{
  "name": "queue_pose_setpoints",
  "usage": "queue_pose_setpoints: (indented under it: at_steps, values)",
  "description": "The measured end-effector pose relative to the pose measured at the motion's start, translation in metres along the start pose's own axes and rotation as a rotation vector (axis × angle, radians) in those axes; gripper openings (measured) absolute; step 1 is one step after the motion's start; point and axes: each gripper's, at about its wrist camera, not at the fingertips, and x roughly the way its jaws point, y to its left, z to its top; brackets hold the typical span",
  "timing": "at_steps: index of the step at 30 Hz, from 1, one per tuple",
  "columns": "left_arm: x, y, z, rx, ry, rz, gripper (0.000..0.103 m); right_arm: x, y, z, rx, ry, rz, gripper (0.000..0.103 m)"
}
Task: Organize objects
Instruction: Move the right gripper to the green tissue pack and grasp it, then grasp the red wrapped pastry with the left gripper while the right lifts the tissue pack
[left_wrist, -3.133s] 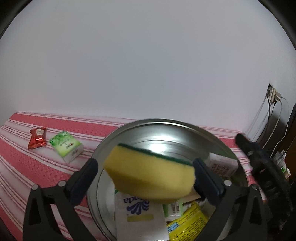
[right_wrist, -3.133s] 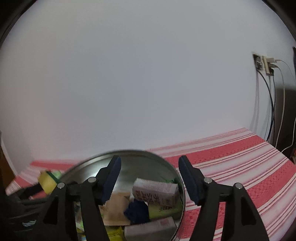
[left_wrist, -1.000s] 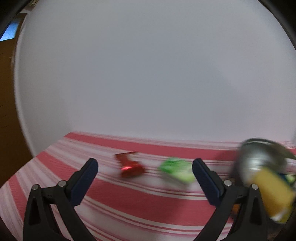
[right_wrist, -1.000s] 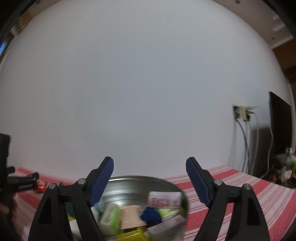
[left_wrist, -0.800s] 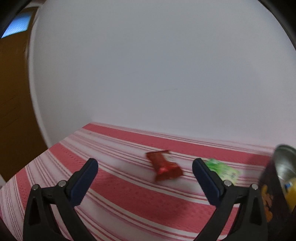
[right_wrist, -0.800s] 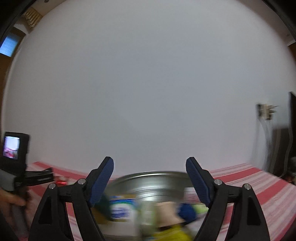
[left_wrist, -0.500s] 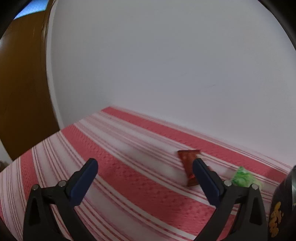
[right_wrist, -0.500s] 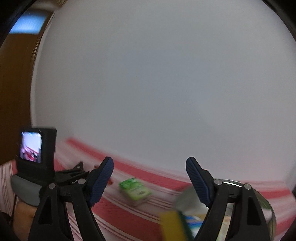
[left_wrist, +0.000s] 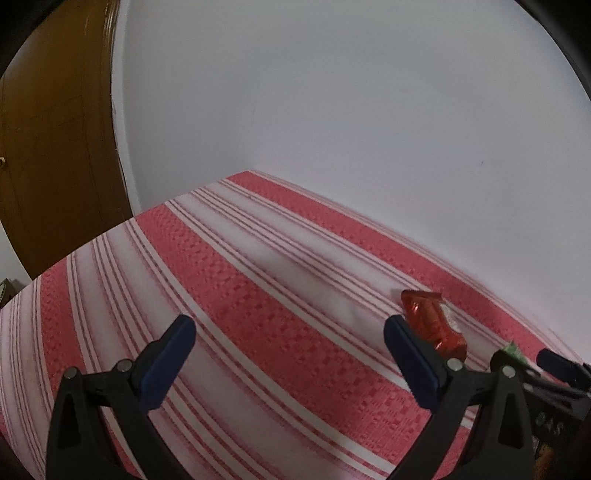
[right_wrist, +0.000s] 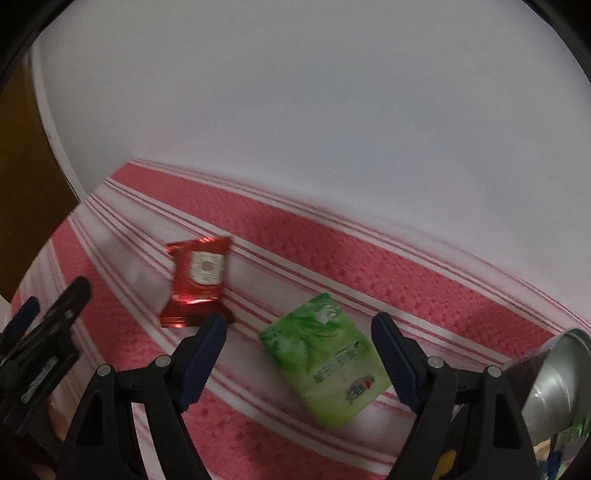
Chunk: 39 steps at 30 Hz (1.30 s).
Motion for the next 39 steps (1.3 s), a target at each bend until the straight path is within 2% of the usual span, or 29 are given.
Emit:
queue_pose_setpoints:
  at_steps: [4,7,8,12,14,15,17,18,22,25,29,32,39]
  values:
    - [0.005,0.002,-0.001,-0.019,0.039,-0.006,0.103,0.018,-0.005,-0.001,0.000,0.072,0.020,0.082]
    - [0.004,0.007,-0.001,-0.054,0.048,-0.013,0.103,0.025,-0.010,-0.002,0.037,0.143,0.092,0.082]
    - [0.004,0.008,-0.001,-0.063,0.048,-0.014,0.103,0.028,-0.010,-0.002,0.042,0.156,0.093,0.082]
    - [0.008,0.007,0.000,-0.052,0.054,-0.014,0.103,0.025,0.000,-0.004,-0.019,0.159,0.051,0.082]
    - [0.009,0.006,0.000,-0.044,0.049,-0.012,0.103,0.020,0.003,-0.007,-0.025,0.153,0.070,0.082]
    - [0.011,0.007,0.001,-0.042,0.050,-0.015,0.103,0.019,0.005,-0.009,-0.038,0.146,0.059,0.081]
    - [0.012,0.006,0.000,-0.036,0.055,-0.015,0.103,0.014,0.009,-0.011,-0.052,0.125,0.035,0.069]
    - [0.014,0.006,0.001,-0.034,0.057,-0.013,0.103,0.012,0.009,-0.011,-0.047,0.122,0.038,0.056]
    - [0.015,0.008,0.001,-0.040,0.061,-0.006,0.103,0.003,0.008,-0.014,0.006,0.120,0.049,0.055]
    - [0.014,0.009,0.003,-0.037,0.045,-0.020,0.103,-0.024,0.001,-0.031,0.042,0.026,0.056,0.055]
    - [0.009,0.005,0.006,-0.007,-0.001,-0.037,0.103,-0.081,0.002,-0.065,0.117,-0.195,0.055,0.055]
    - [0.008,-0.002,0.005,0.020,-0.004,-0.075,0.103,-0.114,0.009,-0.091,0.132,-0.323,0.064,0.056]
    - [0.007,-0.027,0.000,0.071,0.009,-0.180,0.103,-0.178,0.009,-0.141,0.098,-0.495,-0.013,0.055]
